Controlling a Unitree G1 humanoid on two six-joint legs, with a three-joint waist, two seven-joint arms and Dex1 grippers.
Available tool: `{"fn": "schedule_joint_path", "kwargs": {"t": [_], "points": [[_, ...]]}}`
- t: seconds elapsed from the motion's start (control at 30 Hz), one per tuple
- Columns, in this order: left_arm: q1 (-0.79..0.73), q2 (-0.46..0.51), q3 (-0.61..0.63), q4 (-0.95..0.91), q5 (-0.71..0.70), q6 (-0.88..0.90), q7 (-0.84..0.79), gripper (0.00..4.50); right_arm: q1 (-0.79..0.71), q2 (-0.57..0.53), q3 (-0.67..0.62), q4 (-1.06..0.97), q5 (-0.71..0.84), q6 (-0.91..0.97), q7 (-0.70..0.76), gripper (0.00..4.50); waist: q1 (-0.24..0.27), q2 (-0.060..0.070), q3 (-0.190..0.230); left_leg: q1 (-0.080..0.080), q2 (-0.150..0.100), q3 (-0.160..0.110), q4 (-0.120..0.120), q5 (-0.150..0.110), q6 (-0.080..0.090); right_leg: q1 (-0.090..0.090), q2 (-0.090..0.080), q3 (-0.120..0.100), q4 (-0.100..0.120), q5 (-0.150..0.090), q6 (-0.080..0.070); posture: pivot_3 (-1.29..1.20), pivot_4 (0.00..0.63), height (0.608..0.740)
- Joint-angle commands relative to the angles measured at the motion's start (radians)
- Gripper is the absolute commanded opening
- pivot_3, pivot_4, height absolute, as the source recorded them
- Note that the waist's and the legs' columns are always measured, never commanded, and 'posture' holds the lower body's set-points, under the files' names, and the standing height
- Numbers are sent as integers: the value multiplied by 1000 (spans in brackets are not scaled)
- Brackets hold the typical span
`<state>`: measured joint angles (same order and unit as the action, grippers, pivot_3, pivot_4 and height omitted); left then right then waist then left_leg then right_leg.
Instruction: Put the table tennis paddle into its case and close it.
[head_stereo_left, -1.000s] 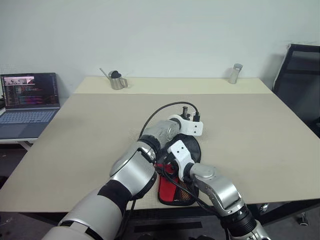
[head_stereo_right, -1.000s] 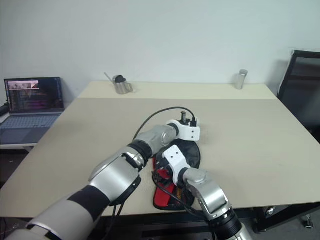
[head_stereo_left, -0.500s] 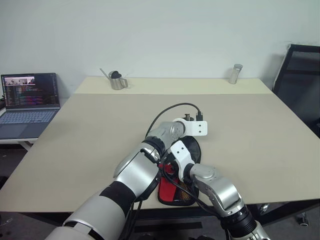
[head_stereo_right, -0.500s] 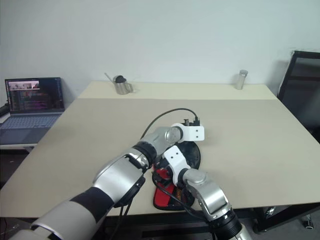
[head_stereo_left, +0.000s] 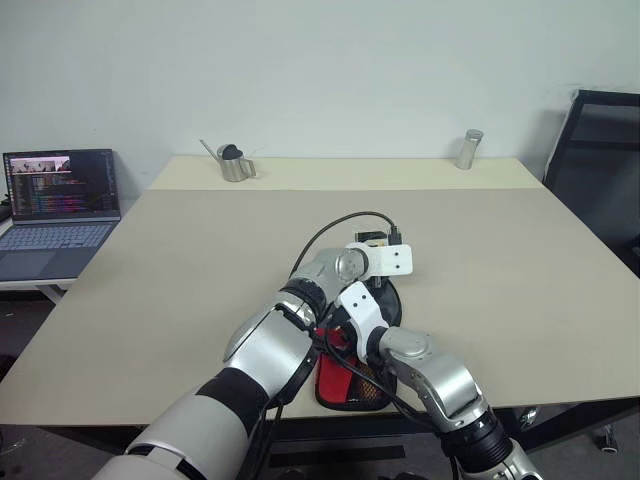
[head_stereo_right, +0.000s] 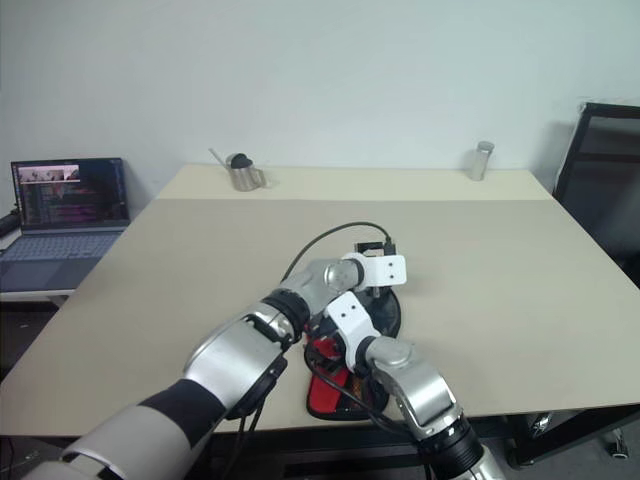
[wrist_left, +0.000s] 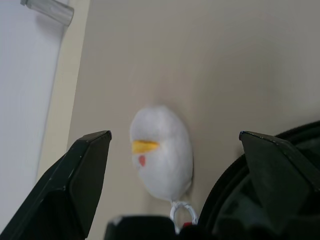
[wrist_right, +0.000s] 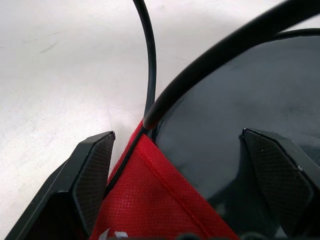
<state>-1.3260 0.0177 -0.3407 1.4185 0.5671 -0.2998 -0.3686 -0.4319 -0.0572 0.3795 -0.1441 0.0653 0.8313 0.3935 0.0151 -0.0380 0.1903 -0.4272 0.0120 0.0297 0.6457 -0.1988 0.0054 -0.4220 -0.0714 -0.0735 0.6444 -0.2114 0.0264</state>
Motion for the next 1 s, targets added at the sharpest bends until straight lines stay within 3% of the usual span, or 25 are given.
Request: {"fn": "schedule_joint_path", "kwargs": {"t": [0.03, 0.33, 0.47, 0.67, 0.87, 1.0], "points": [[-11, 42, 78, -48, -85, -44, -42, 4484, 37, -20, -22, -25, 42, 110, 18, 4500, -1, 0, 0, 0, 0, 0, 0, 0, 0, 0, 0, 0, 0, 0, 0, 0, 150, 740], [16, 271, 242, -86, -250, -64, -148, 4484, 8, -104, -124, -350, 236, 298, 114, 4500, -17, 0, 1, -2, 0, 0, 0, 0, 0, -3, 0, 0, 1, 0, 0, 0, 150, 740], [75, 349, 325, -130, -365, -75, -316, 4484, -55, -152, -199, -409, 308, 346, 141, 4500, -17, 0, 1, -3, 0, 0, 0, 0, 0, -4, 1, 0, 0, 0, 0, 0, 150, 740], [256, 394, 396, -305, -537, -64, -620, 4484, -109, -243, -321, -461, 436, 400, 207, 4500, -14, 0, 1, -4, 0, -1, 0, 0, 0, -3, 1, -1, 0, 1, -1, 0, 150, 740], [431, 405, 380, -519, -581, 11, -654, 4484, -107, -321, -414, -469, 563, 423, 254, 4500, -15, 0, 1, -4, 0, -1, 0, 0, 0, -4, 0, 0, 0, 2, -4, 0, 150, 740], [496, 403, 355, -627, -590, 70, -669, 4484, -137, -326, -436, -389, 548, 377, 209, 4500, -15, 0, 1, -4, 1, -1, 0, 0, 0, -3, 0, 1, 1, 1, -1, 0, 150, 740]]}}
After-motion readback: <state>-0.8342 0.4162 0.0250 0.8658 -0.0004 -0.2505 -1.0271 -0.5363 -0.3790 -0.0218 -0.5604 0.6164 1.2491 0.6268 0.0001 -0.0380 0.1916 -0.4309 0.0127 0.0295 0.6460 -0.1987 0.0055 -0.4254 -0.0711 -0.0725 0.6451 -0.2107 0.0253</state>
